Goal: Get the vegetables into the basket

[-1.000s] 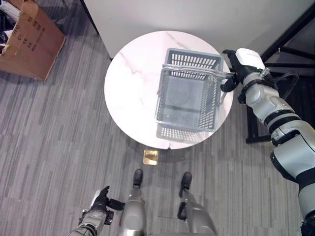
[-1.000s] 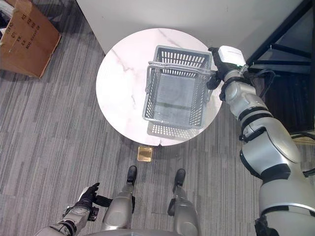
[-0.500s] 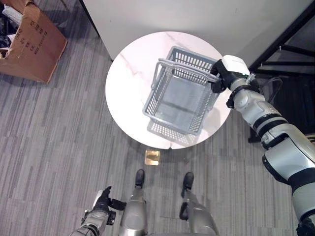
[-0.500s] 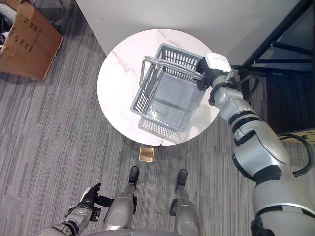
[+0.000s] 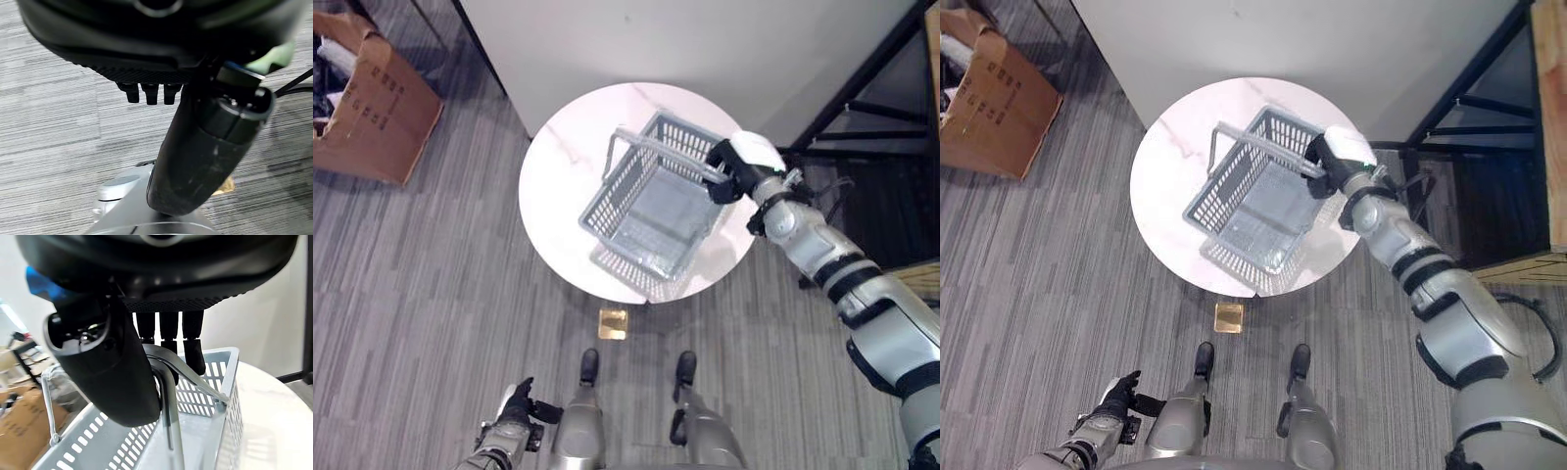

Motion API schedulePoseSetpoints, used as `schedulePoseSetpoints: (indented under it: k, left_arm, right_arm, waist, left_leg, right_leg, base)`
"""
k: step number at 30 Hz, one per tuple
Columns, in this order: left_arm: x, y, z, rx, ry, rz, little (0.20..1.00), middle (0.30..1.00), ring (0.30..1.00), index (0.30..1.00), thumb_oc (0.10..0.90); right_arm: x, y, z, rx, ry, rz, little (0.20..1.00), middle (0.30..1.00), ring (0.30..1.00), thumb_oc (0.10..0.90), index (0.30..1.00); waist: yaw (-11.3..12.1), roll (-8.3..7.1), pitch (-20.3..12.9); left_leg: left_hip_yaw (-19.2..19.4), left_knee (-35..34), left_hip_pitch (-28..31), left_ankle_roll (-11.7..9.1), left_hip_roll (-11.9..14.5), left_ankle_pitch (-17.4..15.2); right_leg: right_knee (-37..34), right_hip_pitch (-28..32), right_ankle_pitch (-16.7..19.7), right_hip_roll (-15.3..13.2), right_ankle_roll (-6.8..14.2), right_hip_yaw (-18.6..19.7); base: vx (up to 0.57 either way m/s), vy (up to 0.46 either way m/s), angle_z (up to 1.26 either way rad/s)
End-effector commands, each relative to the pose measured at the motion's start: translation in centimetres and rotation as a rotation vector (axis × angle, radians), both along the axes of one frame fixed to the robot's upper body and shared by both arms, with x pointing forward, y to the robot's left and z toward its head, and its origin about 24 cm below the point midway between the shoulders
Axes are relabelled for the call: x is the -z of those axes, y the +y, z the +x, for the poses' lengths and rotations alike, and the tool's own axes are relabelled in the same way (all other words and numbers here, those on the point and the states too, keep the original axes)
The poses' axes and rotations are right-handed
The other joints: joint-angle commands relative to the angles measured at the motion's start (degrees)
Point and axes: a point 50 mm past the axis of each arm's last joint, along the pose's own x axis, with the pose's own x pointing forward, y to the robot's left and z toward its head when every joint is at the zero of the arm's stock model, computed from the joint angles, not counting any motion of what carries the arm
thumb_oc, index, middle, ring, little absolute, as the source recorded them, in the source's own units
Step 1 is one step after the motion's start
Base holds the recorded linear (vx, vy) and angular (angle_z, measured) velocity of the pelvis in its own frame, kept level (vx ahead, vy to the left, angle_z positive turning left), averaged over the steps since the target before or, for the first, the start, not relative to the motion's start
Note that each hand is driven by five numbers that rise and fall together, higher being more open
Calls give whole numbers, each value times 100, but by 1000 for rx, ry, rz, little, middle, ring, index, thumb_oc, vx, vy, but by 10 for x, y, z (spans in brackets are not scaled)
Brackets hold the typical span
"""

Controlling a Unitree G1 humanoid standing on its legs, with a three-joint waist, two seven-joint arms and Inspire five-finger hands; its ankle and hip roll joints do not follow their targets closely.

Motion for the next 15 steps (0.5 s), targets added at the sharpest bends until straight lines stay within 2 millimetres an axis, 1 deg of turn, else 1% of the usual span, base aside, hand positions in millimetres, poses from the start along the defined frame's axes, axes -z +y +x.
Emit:
schedulePoseSetpoints:
  k: [1,2,3,4,6,7,10,11,15]
  left_arm:
    - [8,1,-22,68,104,28,1000,1000,1000,1000,900]
    - [8,2,-22,69,105,29,1000,1000,1000,1000,900]
    - [9,2,-26,66,117,29,1000,1000,1000,1000,900]
    - [11,3,-32,64,142,29,1000,1000,1000,1000,900]
    - [12,4,-38,73,164,30,1000,1000,1000,1000,900]
    - [12,4,-38,74,165,31,1000,1000,1000,1000,900]
    - [14,7,-46,74,190,31,1000,1000,1000,1000,900]
    - [15,8,-51,66,204,28,1000,1000,1000,1000,900]
    - [16,7,-59,58,223,23,1000,1000,1000,1000,900]
  right_arm:
    - [-55,6,-5,-104,-212,242,300,300,300,400,300]
    - [-54,6,-5,-103,-211,243,300,300,300,400,300]
    - [-50,4,-11,-119,-199,272,300,300,300,400,300]
    - [-43,2,-22,-149,-181,322,300,300,300,400,300]
    - [-38,-1,-32,-173,-167,359,300,300,300,400,300]
    - [-37,-1,-33,-172,-166,359,300,300,300,400,300]
    - [-33,-5,-45,-200,-154,401,300,300,300,400,300]
    - [-33,-6,-54,-224,-157,409,300,300,300,400,300]
    - [-30,-12,-67,-221,-169,411,300,300,300,400,300]
  waist:
    - [-257,-249,-538]
    - [-248,-252,-539]
    - [-289,-242,-589]
    - [-359,-225,-659]
    - [-428,-210,-731]
    - [-419,-212,-731]
    - [-489,-182,-812]
    - [-550,-171,-864]
    - [-615,-135,-942]
  left_leg:
    - [170,3,40,-89,16,-203]
    - [171,3,45,-90,16,-204]
    - [200,3,94,-89,22,-221]
    - [258,3,179,-91,33,-245]
    - [331,3,274,-96,31,-265]
    - [334,3,279,-96,32,-267]
    - [425,3,359,-109,50,-283]
    - [472,3,424,-109,62,-297]
    - [545,3,512,-119,87,-314]
  right_leg:
    - [55,311,-297,-498,542,347]
    - [54,316,-298,-498,543,348]
    - [50,348,-302,-503,547,359]
    - [49,396,-315,-498,554,400]
    - [42,447,-327,-491,563,425]
    - [41,451,-327,-491,564,428]
    - [31,495,-332,-477,568,477]
    - [20,516,-335,-463,572,506]
    - [13,551,-333,-455,581,550]
  base:
    - [17,27,-16]
    - [17,13,-17]
    - [13,14,-15]
    - [17,19,-10]
    - [9,9,-3]
    - [9,12,-10]
    - [-8,-2,-26]
    - [-6,-9,-18]
    - [4,-4,-13]
